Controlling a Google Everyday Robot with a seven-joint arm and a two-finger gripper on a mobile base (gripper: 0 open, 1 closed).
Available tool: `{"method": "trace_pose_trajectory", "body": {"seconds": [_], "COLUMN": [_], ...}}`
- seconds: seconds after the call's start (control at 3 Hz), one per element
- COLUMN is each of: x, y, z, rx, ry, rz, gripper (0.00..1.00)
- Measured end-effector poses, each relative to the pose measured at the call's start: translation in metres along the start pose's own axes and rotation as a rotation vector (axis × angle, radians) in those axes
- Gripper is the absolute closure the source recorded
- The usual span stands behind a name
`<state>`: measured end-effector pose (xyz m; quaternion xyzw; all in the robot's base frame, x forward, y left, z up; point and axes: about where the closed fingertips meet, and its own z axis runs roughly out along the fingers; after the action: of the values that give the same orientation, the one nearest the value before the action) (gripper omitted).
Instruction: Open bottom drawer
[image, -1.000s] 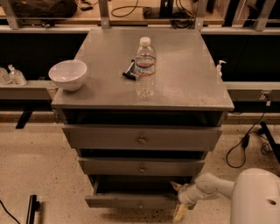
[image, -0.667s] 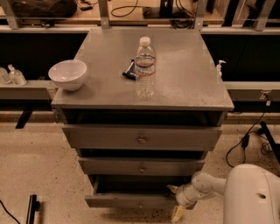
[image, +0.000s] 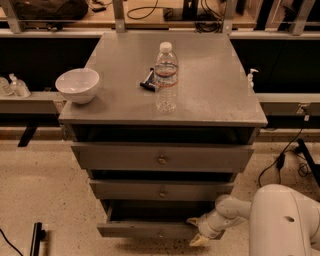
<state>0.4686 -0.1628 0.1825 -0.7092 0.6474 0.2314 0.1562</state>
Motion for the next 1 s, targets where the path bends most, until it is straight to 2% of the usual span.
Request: {"method": "trace_pose_trajectory", "body": {"seconds": [0.33,0.67,1.0], "x": [-0.0018,-0.0021,-0.0024], "y": [0.0049,0.0051,0.0051], "z": [-0.0035,-0.0039,-0.0045], "rx": [-0.027,-0.028,-0.028], "ry": [-0.004,-0.007,-0.007], "rz": [-0.016,-0.017,-0.017], "gripper": [0.75,0.76,0.69]}}
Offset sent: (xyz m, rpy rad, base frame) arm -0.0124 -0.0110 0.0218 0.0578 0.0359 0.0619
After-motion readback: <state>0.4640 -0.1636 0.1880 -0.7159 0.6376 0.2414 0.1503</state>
